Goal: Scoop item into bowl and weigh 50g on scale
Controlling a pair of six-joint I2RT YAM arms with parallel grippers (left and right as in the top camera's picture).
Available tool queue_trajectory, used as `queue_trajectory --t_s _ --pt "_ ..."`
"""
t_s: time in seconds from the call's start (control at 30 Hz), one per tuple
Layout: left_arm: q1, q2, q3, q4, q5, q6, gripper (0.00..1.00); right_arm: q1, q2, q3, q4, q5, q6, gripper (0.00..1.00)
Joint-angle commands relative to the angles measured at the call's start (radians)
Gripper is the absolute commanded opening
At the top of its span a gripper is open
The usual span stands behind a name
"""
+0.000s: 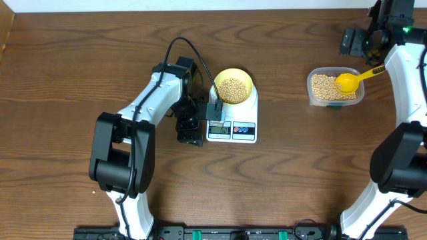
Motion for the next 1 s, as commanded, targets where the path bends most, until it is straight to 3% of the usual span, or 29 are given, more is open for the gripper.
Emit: queue_trajectory --t_s 0.0,0.6,0.97 --pt "0.003 0.011 -0.008 -0.003 0.010 -0.013 0.97 0.003 -0.024 -0.006 0.001 -0.002 -0.006 0.99" --pt "0.003 0.016 -0.030 0.000 0.009 -0.013 0.98 0.003 -0.024 -0.006 0.002 -0.002 -0.006 0.99" --pt "0.003 0.016 -0.047 0.092 0.002 -0.013 0.97 0.003 -0.024 -0.006 0.001 -0.002 -0.006 0.99"
